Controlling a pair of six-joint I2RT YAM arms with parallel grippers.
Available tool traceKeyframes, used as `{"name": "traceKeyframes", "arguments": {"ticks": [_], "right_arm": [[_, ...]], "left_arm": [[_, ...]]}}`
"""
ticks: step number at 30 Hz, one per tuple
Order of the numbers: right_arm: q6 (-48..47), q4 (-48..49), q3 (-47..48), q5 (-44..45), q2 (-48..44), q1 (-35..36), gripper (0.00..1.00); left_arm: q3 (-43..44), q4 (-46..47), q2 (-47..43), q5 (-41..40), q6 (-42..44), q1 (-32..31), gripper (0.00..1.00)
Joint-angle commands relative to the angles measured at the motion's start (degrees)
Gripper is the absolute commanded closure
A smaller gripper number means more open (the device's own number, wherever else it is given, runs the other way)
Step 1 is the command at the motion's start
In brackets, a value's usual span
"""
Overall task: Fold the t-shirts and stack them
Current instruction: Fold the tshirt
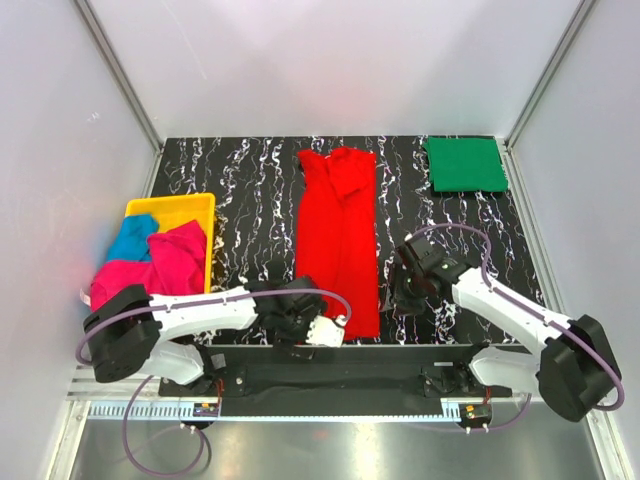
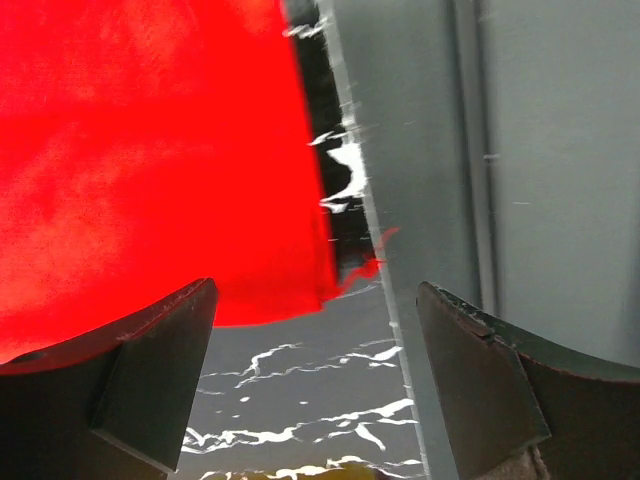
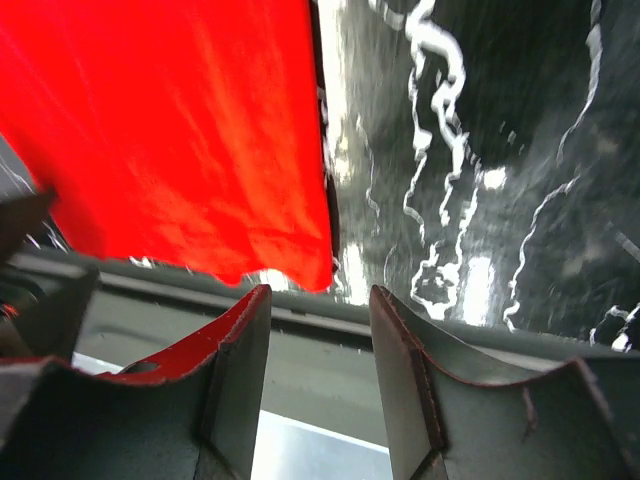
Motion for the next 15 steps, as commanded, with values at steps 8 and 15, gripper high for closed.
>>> {"name": "traceKeyframes", "arguments": {"ticks": [8, 15], "right_arm": [[4.71, 4.30, -3.04, -3.07, 4.10, 6.71, 0.46], [4.63, 10.88, -4.89, -3.94, 10.41, 6.71, 0.46]], "left_arm": [[-0.81, 11.51, 5.28, -6.27, -0.58, -0.01, 0.21], [-0.64, 11.60, 6.18, -5.48, -1.99, -0.01, 0.60]]}}
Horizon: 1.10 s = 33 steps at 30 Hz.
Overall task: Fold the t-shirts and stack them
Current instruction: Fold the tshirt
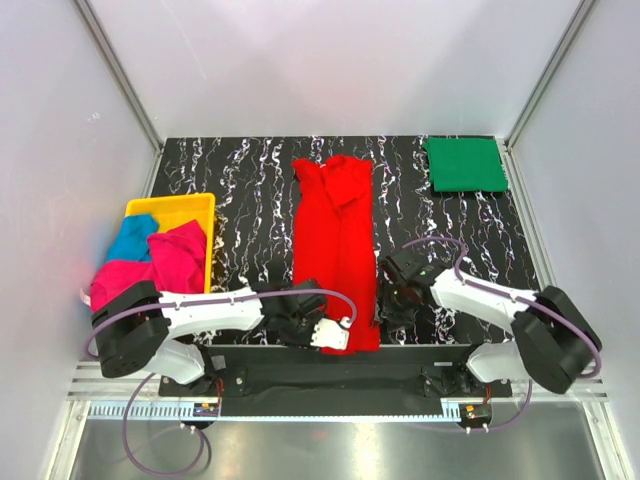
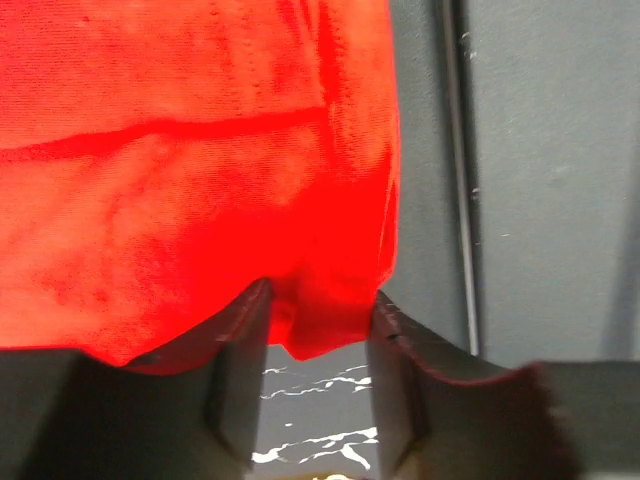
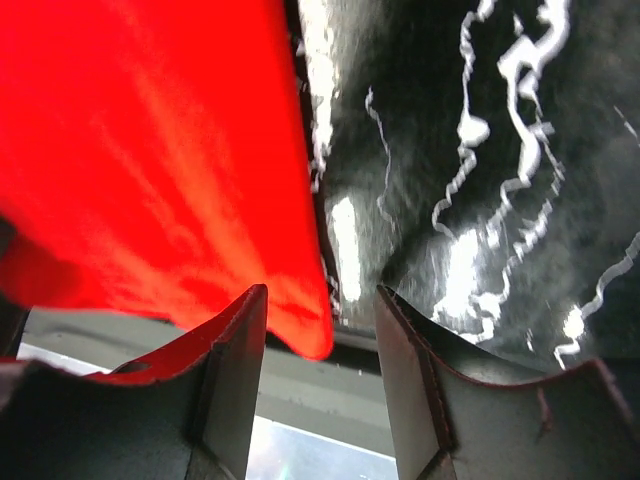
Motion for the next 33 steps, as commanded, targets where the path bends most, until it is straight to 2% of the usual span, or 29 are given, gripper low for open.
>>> {"name": "traceKeyframes", "arguments": {"ticks": [1, 5, 11, 13, 15, 16, 17, 18, 19, 20, 24, 27, 33], "right_arm": [[0.60, 5.47, -0.08, -1.69, 3.83, 0.42, 0.46], [-0.36, 5.48, 0.62, -3.53, 7.00, 0.51, 0.51], [0.95, 3.82, -2.10, -4.33, 2.43, 1.83, 0.54], [0.95, 2.93, -3.41, -5.12, 2.26, 2.09, 0.65], [0.87, 3.54, -4.21, -6.96, 2.52, 2.09, 0.82], [0.60, 3.28, -3.78, -7.75, 2.52, 2.18, 0.96], [-0.53, 1.37, -2.90, -7.84, 2.43, 2.18, 1.00], [-0.98, 0.13, -0.89, -7.85, 1.82, 2.18, 1.00], [-1.24, -1.10, 0.35, -7.58, 1.21, 2.18, 1.00], [-1.59, -4.07, 1.49, -7.15, -0.28, 2.18, 1.00], [-2.91, -10.51, 9.04, -5.82, -1.17, 2.18, 1.00], [-5.72, -14.11, 14.57, -5.65, 1.54, 1.74, 1.00], [-13.36, -14.04, 25.13, -5.91, 10.24, -6.60, 1.00]], "left_arm": [[-0.79, 9.34, 2.61, -4.41, 0.31, 1.63, 0.62], [-0.53, 8.91, 1.74, -3.54, -1.36, 1.63, 0.69], [0.35, 6.98, 0.94, -2.13, -2.51, 1.72, 0.73], [1.40, 5.23, 0.24, -1.25, -3.12, 1.81, 0.76], [2.46, 3.81, -0.46, 0.42, -3.30, 1.98, 0.79], [2.81, 2.07, -1.42, 1.12, -3.56, 2.16, 0.82], [3.25, 1.18, -1.95, 2.61, -3.74, 2.77, 0.84], [4.21, 0.13, -2.48, 3.40, -3.83, 3.30, 0.87], [4.66, -1.62, -3.70, 4.98, -3.83, 3.91, 0.96], [5.01, -2.51, -4.24, 5.60, -3.91, 5.66, 1.00], [7.29, -5.15, -5.82, 7.98, -3.48, 10.41, 1.00], [10.01, -6.82, -5.39, 9.56, -2.86, 14.45, 1.00], [19.15, -6.65, 1.10, 9.13, -2.16, 23.24, 1.00]]}}
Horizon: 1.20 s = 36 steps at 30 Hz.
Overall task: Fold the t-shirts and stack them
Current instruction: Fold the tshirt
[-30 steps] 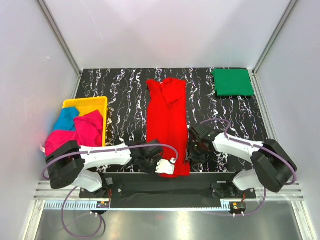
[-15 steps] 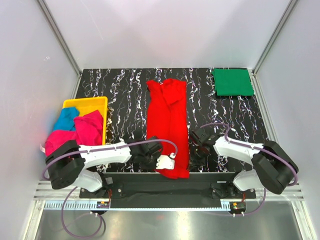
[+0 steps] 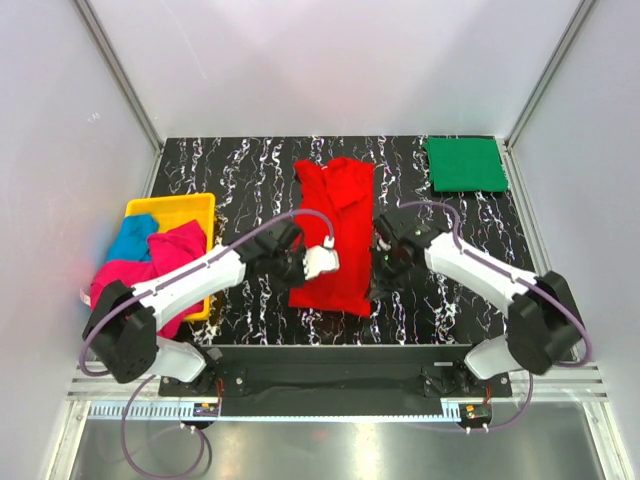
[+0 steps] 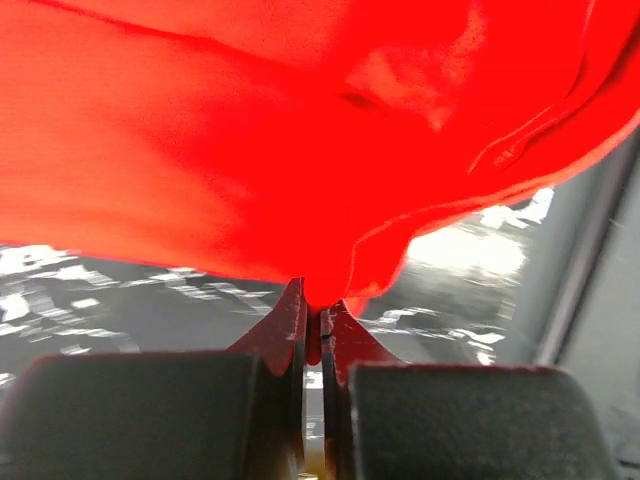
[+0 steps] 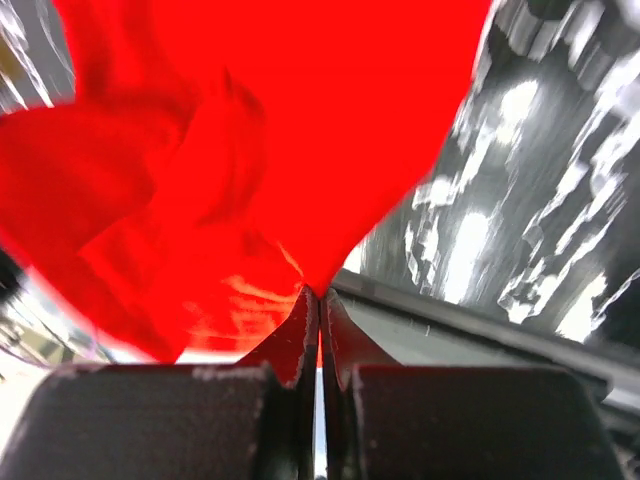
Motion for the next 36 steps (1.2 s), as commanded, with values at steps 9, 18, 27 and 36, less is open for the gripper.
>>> {"name": "traceKeyframes", "arguments": {"ticks": [9, 18, 27, 36], "right_arm": [[-10.14, 3.19, 18.04, -2.25, 18.85, -13.59, 1.00], [-10.93, 4.33, 29.55, -4.01, 30.72, -17.63, 1.00], [-11.37, 3.63, 34.13, -5.25, 37.67, -19.30, 0.68], [-14.00, 4.51, 37.21, 6.17, 31.44, -20.54, 0.42]], "left_arm": [[17.86, 3.66, 16.03, -3.18, 1.03, 12.11, 1.00], [27.80, 5.85, 27.37, -3.79, 0.51, 14.84, 1.00], [32.20, 4.54, 34.68, -6.60, 2.09, 15.37, 0.81], [35.53, 5.77, 33.10, -13.10, -5.11, 15.98, 0.14]]}}
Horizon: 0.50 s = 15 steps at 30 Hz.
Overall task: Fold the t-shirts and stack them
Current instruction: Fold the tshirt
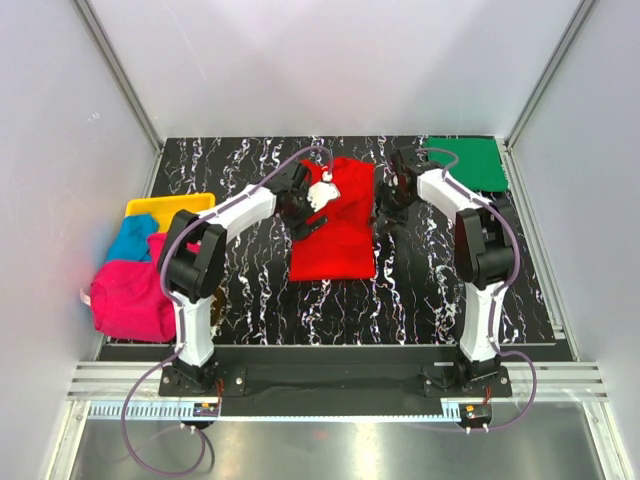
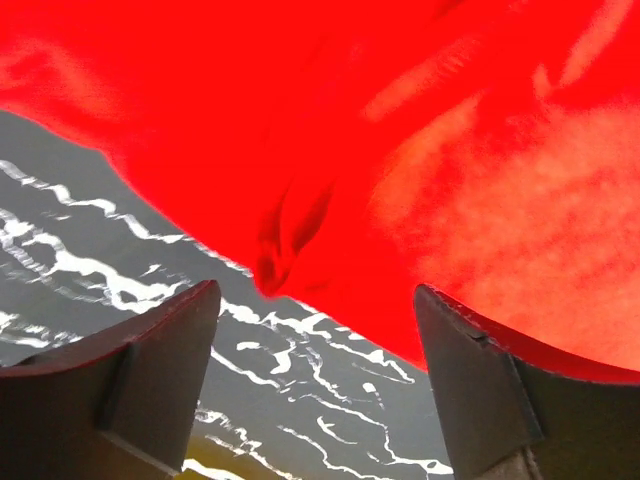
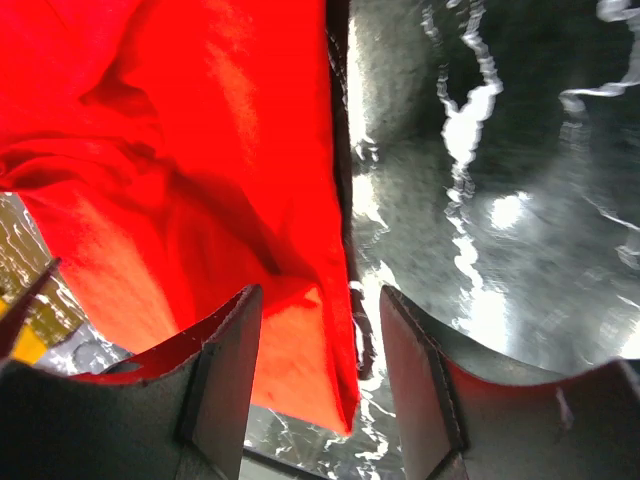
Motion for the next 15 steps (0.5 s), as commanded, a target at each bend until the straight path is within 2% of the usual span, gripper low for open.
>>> {"name": "traceKeyframes", "arguments": {"ticks": [1, 2, 3, 6, 8, 10, 11, 13, 15], "right_arm": [[-2.84, 1.23, 1.06, 7.75, -8.56, 0.10, 0.42], [-3.19, 1.76, -0.17, 9.33, -10.15, 0.10, 0.41], [-3.54, 3.15, -1.66, 11.61, -13.13, 0.01, 0.41], [-3.98, 6.58, -9.57, 11.89, -17.19, 1.15, 0.42], [-4.16, 8.26, -14.58, 8.50, -19.74, 2.20, 0.43], [-3.46, 10.37, -18.88, 3.66, -21.41, 2.82, 0.43], [-2.93, 10.90, -20.30, 1.72, -22.11, 3.08, 0.45], [-1.27, 10.99, -23.37, 3.01, -24.40, 5.54, 0.49], [1.44, 14.66, -26.18, 2.15, -26.41, 8.78, 0.57]], "left_arm": [[5.26, 1.96, -2.63, -5.33, -5.24, 1.23, 0.12], [5.36, 1.88, -4.12, -5.51, -7.17, 1.49, 0.11], [5.01, 1.88, -4.83, -5.60, -7.97, 2.10, 0.04], [2.83, 0.13, -7.99, -3.60, -9.12, 2.81, 0.04], [0.63, -2.41, -11.05, -1.31, -8.51, 2.81, 0.13], [-4.73, -3.22, -13.79, 5.19, -7.63, 2.55, 0.22], [-6.83, -3.31, -16.67, 6.78, -6.15, 2.20, 0.30], [-12.55, -3.22, -19.24, 7.94, -3.69, -0.43, 0.34], [-15.63, -2.87, -21.44, 7.76, -1.22, -3.60, 0.35]]}}
